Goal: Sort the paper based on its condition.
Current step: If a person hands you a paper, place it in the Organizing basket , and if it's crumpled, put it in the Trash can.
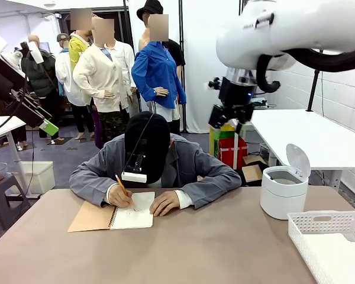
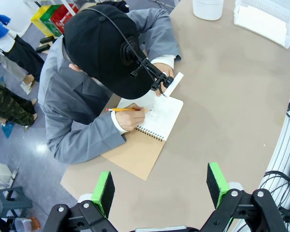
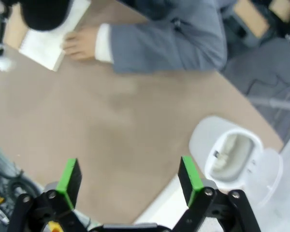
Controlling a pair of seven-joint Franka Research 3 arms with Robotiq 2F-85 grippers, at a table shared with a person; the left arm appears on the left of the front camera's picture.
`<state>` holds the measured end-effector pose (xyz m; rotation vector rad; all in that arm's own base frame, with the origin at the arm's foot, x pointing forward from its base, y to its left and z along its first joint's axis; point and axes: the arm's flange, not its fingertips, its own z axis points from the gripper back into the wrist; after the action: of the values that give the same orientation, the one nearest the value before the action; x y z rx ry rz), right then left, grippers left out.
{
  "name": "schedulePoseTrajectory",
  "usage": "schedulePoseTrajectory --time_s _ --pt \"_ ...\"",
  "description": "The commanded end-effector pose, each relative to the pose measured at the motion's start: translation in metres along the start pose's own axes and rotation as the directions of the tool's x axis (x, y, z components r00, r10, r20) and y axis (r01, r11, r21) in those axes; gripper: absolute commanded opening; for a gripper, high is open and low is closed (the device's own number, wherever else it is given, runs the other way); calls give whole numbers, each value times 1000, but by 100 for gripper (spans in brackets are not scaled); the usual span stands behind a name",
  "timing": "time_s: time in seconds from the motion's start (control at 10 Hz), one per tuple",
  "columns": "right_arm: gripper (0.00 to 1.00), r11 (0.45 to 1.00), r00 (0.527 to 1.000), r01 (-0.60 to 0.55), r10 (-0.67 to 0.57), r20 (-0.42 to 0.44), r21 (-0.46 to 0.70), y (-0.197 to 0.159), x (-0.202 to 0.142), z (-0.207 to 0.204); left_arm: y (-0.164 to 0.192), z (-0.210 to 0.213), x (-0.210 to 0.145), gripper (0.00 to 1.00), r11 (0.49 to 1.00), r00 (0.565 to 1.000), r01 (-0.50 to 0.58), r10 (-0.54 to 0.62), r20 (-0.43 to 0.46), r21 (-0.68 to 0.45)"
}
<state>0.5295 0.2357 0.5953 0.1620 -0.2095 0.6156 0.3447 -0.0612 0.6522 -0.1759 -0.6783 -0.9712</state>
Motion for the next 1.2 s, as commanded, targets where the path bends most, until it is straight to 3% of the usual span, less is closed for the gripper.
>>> schedulePoseTrajectory --time_s 0.0,0.2,0.5,1.1 --pt "100 989 997 -59 52 54 134 9 22 2 0 0 -1 100 1000 1000 -2 2 1 -2" --pt "100 956 987 -128 97 129 264 29 30 18 0 0 -1 100 1000 1000 -2 2 1 -2" --pt "100 907 934 -283 187 304 311 44 22 47 0 0 -1 100 1000 1000 -2 2 1 -2" --pt "100 831 831 -506 397 390 232 68 -1 77 0 0 -1 100 1000 1000 -2 2 1 -2"
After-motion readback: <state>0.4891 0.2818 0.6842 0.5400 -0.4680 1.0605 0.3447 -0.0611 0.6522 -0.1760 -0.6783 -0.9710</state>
